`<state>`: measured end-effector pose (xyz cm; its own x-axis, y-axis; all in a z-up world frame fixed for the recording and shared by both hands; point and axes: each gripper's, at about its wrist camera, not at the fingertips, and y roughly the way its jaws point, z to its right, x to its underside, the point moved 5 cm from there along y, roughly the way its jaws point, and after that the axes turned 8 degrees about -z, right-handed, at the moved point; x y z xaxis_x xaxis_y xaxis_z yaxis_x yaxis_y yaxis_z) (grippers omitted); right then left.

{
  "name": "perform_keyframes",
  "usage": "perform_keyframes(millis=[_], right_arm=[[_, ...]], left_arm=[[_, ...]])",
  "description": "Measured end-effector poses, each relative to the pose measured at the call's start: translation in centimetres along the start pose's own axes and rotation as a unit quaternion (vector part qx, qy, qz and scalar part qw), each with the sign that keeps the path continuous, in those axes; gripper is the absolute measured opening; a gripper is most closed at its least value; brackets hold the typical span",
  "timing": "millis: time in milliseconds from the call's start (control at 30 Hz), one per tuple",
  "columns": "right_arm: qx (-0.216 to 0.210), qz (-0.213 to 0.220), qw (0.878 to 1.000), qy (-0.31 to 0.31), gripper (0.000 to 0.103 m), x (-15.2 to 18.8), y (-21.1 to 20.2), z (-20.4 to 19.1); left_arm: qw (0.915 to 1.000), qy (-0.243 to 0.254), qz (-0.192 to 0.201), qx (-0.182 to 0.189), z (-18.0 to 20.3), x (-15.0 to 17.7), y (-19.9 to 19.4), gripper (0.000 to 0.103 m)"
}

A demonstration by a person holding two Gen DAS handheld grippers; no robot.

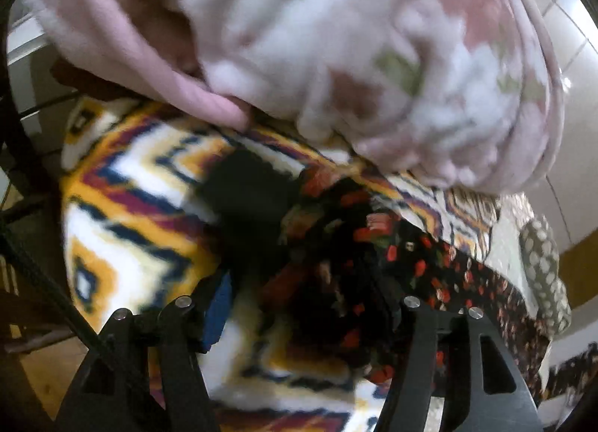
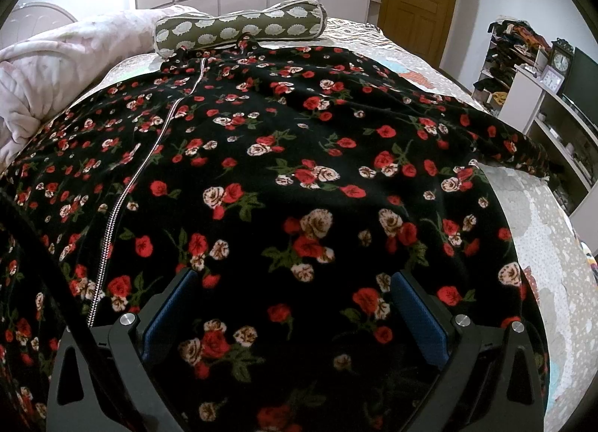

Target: Fold large clothes

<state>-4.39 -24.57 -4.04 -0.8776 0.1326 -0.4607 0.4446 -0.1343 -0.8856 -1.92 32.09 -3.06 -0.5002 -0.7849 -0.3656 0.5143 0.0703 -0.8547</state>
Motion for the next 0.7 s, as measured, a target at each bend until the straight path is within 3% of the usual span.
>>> perform_keyframes(millis=[133, 233, 367, 400, 467, 500, 567, 633, 700], right_arm=[[-0.001, 0.001, 1.000, 0.000, 0.103, 0.0, 0.0, 0.0], [-0.001, 0.001, 1.000, 0.001, 0.103, 0.0, 0.0, 0.0], [-0.003, 0.002, 1.000, 0.001, 0.103, 0.1, 0.0, 0.1], [-0.004, 0.004, 1.000, 0.002, 0.103, 0.0, -0.1, 0.2], [-0.011, 0.005, 1.000, 0.004, 0.103, 0.0, -0.2, 0.3], [-0.020, 0.005, 1.000, 0.008, 0.103, -0.2, -0.3, 0.5], [-0.034, -0.002, 0.999, 0.017, 0.099, -0.4, -0.5, 1.1], [-0.045, -0.002, 0.998, 0.034, 0.080, -0.8, -1.4, 2.2], [-0.077, 0.004, 0.995, 0.064, 0.077, -1.2, -2.6, 4.2]], left_arm=[[0.9995, 0.024, 0.017, -0.012, 1.1, 1.7, -1.5, 0.062], [0.9975, 0.062, 0.033, 0.000, 3.9, 3.5, -3.4, 0.062], [0.9897, 0.136, 0.038, 0.025, 10.1, 7.0, -5.4, 0.066], [0.9867, 0.155, 0.036, 0.033, 11.5, 5.9, -5.3, 0.067], [0.9777, 0.201, 0.029, 0.053, 14.2, 7.5, -6.5, 0.071], [0.9726, 0.221, 0.022, 0.068, 15.0, 6.5, -7.7, 0.072], [0.9606, 0.260, 0.008, 0.097, 16.9, 8.9, -9.3, 0.076], [0.9466, 0.298, -0.010, 0.123, 17.9, 12.2, -11.0, 0.078], [0.9295, 0.337, -0.033, 0.147, 20.0, 15.1, -11.1, 0.079]])
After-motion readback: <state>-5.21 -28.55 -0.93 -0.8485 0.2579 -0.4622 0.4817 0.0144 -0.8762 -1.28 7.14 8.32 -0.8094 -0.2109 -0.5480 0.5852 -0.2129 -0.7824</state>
